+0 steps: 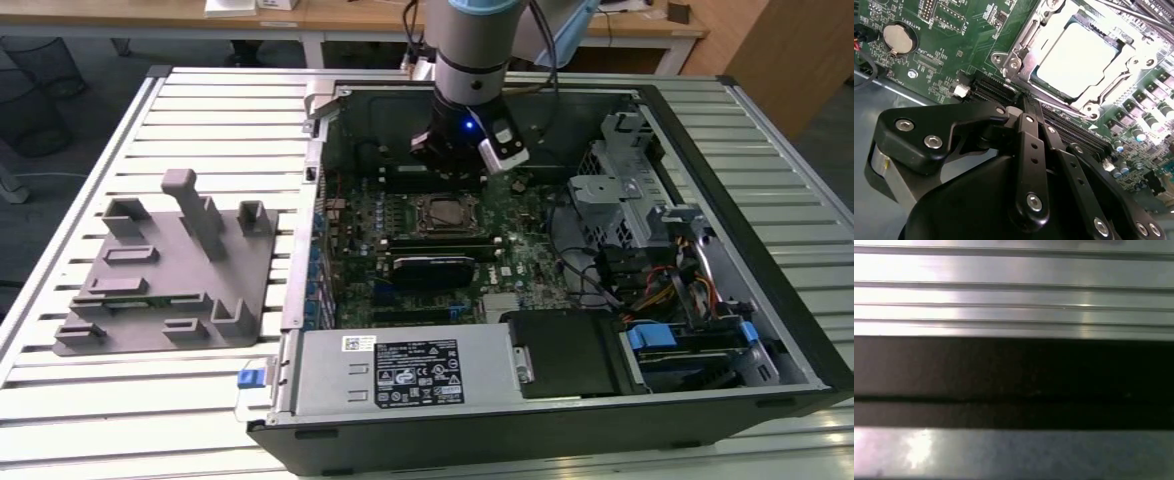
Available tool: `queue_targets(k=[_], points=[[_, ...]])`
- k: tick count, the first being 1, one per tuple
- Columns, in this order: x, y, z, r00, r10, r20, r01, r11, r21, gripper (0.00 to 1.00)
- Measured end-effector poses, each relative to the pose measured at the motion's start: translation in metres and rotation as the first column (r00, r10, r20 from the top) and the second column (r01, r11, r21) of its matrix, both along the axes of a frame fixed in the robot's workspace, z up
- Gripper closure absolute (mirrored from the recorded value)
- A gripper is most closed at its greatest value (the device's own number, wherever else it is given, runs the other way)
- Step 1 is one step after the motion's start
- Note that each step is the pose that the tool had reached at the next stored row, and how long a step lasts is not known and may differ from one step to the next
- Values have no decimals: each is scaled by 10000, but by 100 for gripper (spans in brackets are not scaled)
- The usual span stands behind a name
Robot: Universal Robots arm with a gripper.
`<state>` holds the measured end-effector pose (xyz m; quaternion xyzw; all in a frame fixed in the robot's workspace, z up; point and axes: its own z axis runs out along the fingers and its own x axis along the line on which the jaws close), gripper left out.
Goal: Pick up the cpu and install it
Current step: 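Install the first cpu locking lever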
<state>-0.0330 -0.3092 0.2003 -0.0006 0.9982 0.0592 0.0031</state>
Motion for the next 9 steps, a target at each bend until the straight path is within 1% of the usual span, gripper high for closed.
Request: queue_targets(k=[3,9], points=[[9,0,-19,10000,0,-9,0,10000,-12,89],[24,0,-20,10000,-1,-11,1,10000,-13,89]])
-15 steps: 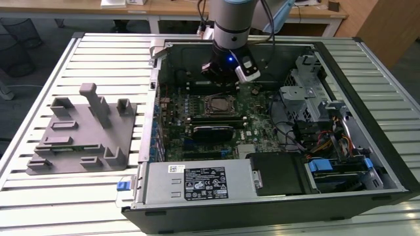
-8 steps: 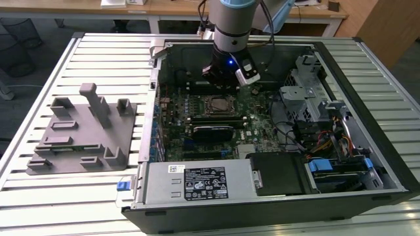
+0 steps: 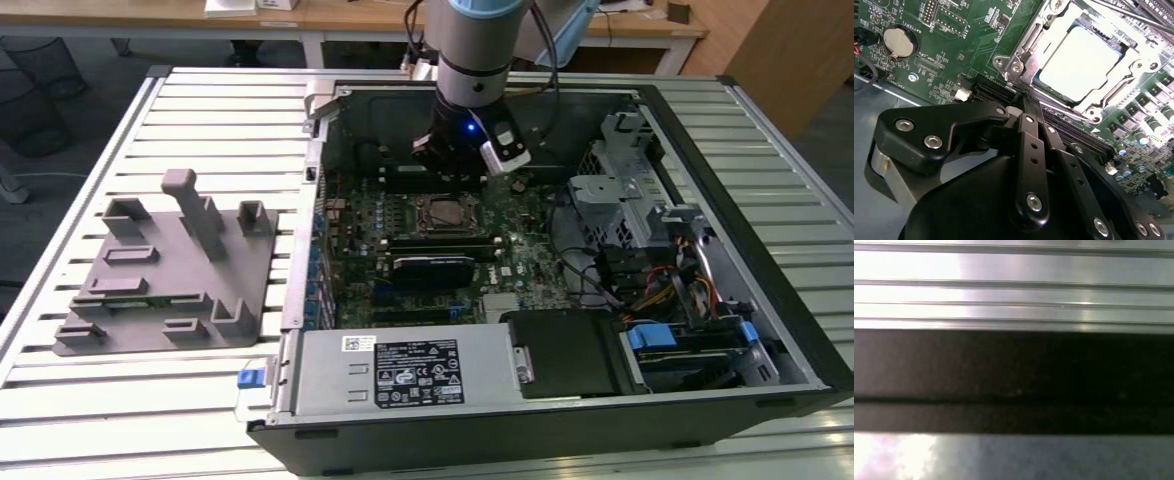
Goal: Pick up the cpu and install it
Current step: 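Install the first cpu locking lever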
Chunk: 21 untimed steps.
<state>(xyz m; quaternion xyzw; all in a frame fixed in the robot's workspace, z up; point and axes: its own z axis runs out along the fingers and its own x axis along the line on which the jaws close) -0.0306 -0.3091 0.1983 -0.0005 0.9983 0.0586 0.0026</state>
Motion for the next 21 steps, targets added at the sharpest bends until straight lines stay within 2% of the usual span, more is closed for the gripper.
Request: queue_targets(k=[5,7,13,15,21], points=[[1,0,30,10000,1,-1,-1,10000,-4,89],[1,0,29,10000,2,2,-2,10000,-37,89],[5,-1,9,10000,2,-2,-2,9992,-395,89],[11,-2,-6,10000,2,-7,-2,9989,-476,89],[23,0,-11,10000,0,-7,0,9988,-485,89]])
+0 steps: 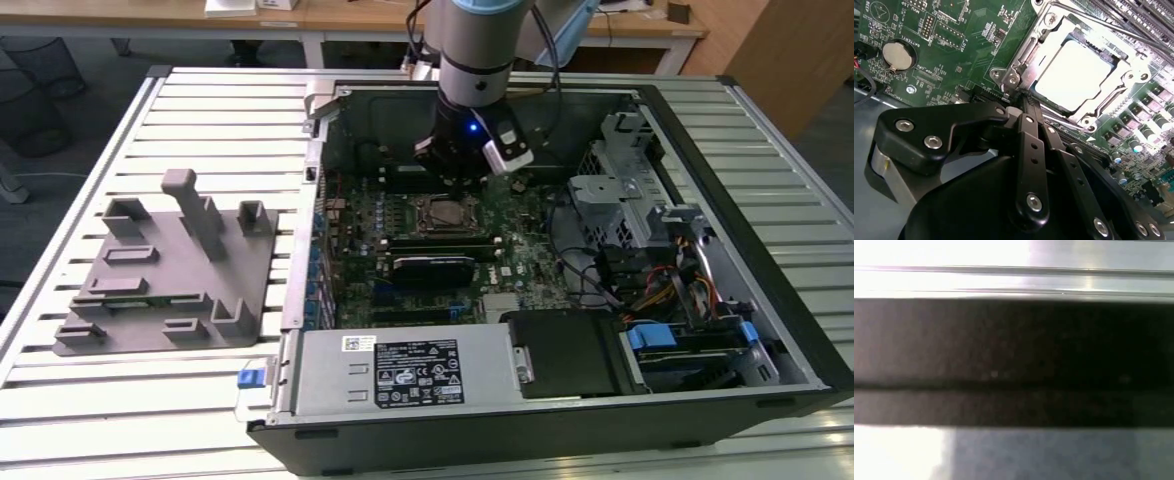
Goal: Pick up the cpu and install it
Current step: 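Install the first cpu locking lever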
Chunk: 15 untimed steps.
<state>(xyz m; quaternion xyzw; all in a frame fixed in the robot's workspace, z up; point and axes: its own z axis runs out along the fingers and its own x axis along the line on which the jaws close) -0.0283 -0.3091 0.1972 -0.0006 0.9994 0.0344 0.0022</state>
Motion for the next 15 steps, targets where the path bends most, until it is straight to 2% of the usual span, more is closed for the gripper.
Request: queue_targets(k=[7,15], points=[[0,0,85,10000,1,-2,-1,10000,0,89],[-79,1,87,10000,18,-3,-18,10000,15,89]])
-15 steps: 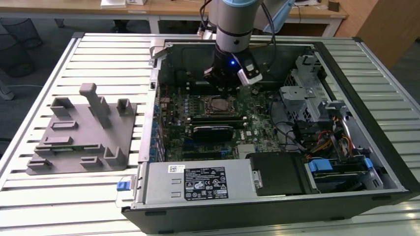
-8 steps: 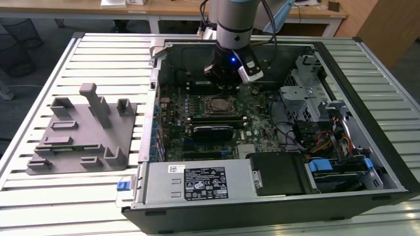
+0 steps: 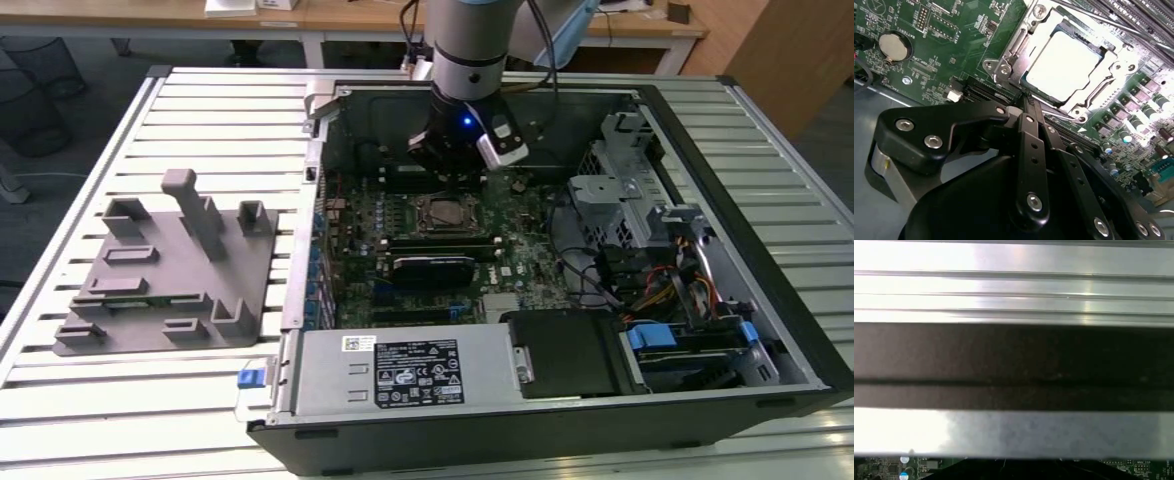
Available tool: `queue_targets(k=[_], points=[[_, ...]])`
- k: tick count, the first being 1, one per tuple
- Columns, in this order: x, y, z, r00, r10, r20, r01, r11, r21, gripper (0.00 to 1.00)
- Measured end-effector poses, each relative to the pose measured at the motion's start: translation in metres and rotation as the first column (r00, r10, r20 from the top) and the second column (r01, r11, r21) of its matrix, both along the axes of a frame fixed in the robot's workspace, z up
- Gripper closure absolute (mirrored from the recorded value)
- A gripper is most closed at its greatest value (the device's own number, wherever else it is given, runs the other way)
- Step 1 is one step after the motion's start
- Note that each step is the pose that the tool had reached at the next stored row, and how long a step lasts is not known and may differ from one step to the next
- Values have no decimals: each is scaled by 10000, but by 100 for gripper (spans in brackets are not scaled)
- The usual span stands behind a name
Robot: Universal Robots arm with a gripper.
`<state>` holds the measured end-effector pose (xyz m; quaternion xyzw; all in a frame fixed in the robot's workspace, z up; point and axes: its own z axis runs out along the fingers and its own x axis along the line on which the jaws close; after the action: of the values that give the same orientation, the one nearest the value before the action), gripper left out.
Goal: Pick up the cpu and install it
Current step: 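Install the first cpu locking lever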
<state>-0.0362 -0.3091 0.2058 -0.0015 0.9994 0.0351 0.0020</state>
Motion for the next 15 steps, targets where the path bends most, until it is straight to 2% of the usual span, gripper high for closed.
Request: queue_targets(k=[4,10,15], points=[[-1,11,0,10000,93,1,-93,10000,4,89],[-1,69,0,9999,116,1,-116,9999,4,89],[3,74,-1,9998,202,1,-202,9998,5,89]])
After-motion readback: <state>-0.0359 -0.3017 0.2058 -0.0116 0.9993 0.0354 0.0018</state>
